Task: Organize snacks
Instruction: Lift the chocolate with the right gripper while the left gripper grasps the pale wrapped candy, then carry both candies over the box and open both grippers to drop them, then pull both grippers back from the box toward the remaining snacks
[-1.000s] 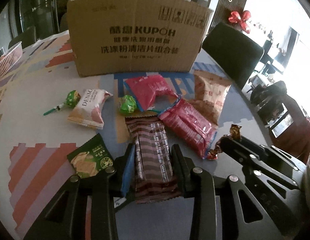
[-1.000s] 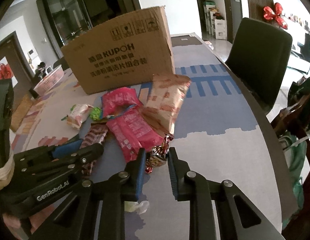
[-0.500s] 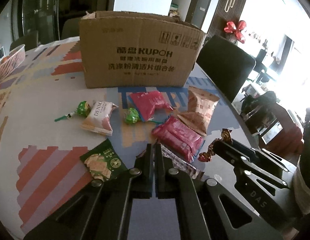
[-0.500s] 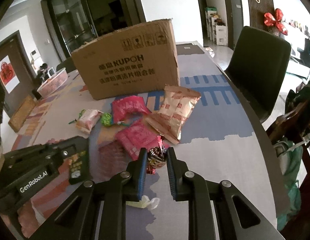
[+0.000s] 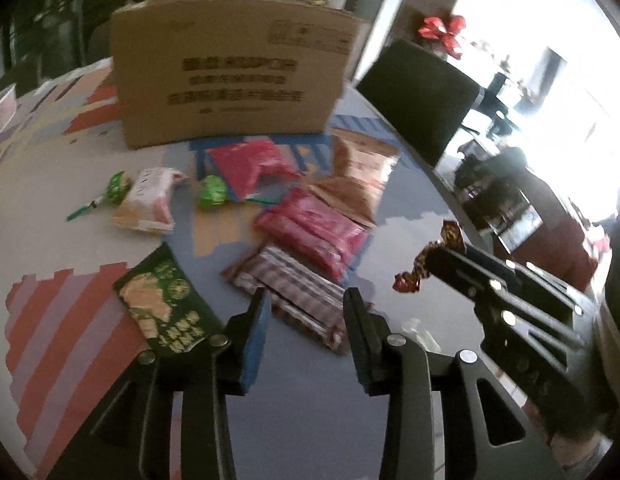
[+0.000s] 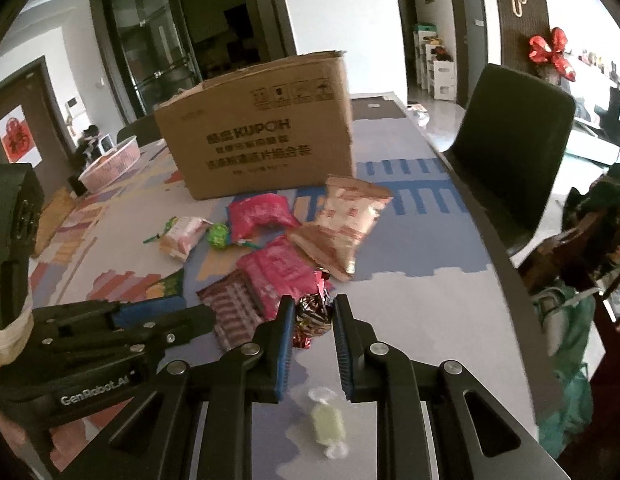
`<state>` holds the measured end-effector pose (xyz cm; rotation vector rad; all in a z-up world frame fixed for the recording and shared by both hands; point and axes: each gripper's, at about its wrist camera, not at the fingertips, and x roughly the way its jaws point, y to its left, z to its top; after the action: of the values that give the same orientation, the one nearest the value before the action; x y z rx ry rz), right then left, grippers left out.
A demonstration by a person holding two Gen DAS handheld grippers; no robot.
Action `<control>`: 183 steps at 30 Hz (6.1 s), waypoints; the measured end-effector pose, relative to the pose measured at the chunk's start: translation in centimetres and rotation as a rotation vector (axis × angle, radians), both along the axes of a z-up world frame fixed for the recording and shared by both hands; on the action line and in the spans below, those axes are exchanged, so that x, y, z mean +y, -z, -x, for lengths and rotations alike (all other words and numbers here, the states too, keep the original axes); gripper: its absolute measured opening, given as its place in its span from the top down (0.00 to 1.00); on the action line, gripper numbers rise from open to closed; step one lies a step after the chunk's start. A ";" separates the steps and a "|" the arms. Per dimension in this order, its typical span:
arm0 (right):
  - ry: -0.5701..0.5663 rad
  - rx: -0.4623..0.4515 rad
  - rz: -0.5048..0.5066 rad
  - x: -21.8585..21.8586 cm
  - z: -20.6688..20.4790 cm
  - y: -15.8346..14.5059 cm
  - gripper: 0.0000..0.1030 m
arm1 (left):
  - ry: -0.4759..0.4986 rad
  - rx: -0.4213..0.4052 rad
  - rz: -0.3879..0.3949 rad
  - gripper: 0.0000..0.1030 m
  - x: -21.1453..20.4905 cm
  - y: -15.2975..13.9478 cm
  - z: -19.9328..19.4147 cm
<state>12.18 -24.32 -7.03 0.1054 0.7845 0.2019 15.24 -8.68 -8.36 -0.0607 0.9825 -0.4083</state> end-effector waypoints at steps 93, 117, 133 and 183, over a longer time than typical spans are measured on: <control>-0.104 -0.282 0.067 5.2 -6.7 -11.4 0.80 | -0.078 -0.375 -0.010 0.75 6.3 -12.2 -6.9; -0.124 -0.273 0.076 6.6 -18.9 -13.0 0.78 | -0.116 -0.371 -0.136 0.58 7.5 -13.9 -18.4; -0.088 -0.292 0.108 5.4 -13.1 -12.8 0.40 | -0.158 -0.367 -0.152 0.36 7.6 -13.7 -10.8; -0.301 0.062 0.135 5.7 -2.2 1.6 0.40 | -0.194 0.035 -0.203 0.30 6.5 1.2 -1.8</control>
<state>14.41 -18.61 -8.67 -0.1357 0.8715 0.4317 17.06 -2.15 -9.53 0.0202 1.0378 -0.1288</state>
